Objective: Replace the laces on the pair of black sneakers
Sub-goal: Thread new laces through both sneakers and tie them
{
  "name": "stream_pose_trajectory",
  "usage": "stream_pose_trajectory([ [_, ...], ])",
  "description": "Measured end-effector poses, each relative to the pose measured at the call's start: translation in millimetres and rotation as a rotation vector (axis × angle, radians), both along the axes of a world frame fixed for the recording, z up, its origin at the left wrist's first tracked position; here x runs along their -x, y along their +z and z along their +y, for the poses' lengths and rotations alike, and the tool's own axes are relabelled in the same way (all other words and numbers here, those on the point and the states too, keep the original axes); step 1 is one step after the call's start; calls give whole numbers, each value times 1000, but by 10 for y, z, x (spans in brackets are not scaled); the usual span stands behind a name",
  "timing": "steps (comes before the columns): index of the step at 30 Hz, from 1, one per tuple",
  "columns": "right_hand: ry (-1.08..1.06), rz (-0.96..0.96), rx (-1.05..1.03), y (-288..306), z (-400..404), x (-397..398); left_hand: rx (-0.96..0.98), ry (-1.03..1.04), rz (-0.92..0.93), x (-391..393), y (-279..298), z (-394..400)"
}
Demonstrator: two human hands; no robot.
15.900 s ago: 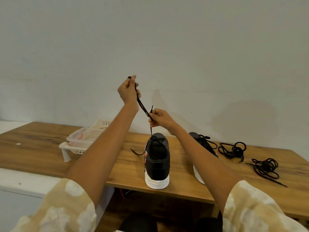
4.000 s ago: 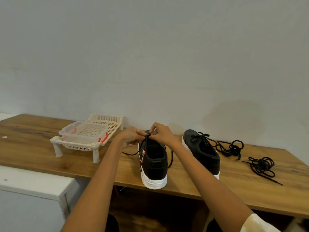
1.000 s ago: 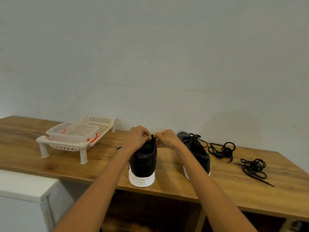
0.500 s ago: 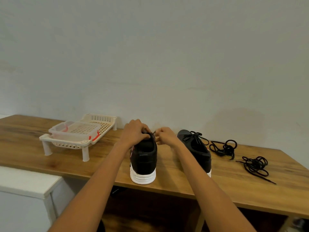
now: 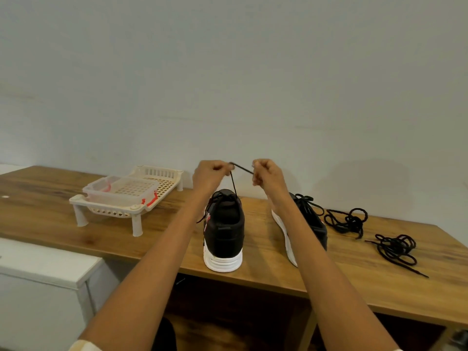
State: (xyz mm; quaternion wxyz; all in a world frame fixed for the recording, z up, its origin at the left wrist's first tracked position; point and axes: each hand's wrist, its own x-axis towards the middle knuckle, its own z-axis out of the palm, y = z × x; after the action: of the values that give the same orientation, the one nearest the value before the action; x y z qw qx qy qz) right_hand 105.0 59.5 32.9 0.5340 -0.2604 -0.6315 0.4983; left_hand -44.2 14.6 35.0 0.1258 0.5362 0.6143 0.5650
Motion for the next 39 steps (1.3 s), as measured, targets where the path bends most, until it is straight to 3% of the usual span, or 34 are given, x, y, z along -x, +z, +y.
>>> stream_pose_trajectory([
  [1,-9,-192,-89,-32,-10,-15,-56,-3,-46,7,74,-13],
  [3,19,-447,-187,-52,-36,3,-93,-37,38,-52,154,-34],
  [6,-30,-581,-227,-8,-72,50,-111,-133,105,-128,107,-42],
  [8,-90,-540,-217,2,-78,43,-142,-169,100,-97,76,-47],
  [11,-121,-184,-139,76,-123,30,-60,-207,122,1,44,-34],
  [15,-79,182,-135,341,-187,37,244,-203,505,23,-98,29],
  [17,-74,231,-144,365,-177,18,257,-194,490,18,-134,61],
  [19,-104,167,-121,288,-114,-18,160,-154,333,10,-112,75],
  [22,-91,-205,-58,53,8,-93,28,-127,69,-22,-30,74],
  [25,60,-503,-75,-200,47,-77,-1,-154,1,-87,-5,80],
  [33,-2,-248,-13,-237,43,35,-110,-175,-107,-81,11,47],
  [36,17,-182,69,-265,18,67,144,-113,111,201,-164,68],
  [39,17,-119,197,-275,21,10,445,-253,292,462,-330,-17],
])
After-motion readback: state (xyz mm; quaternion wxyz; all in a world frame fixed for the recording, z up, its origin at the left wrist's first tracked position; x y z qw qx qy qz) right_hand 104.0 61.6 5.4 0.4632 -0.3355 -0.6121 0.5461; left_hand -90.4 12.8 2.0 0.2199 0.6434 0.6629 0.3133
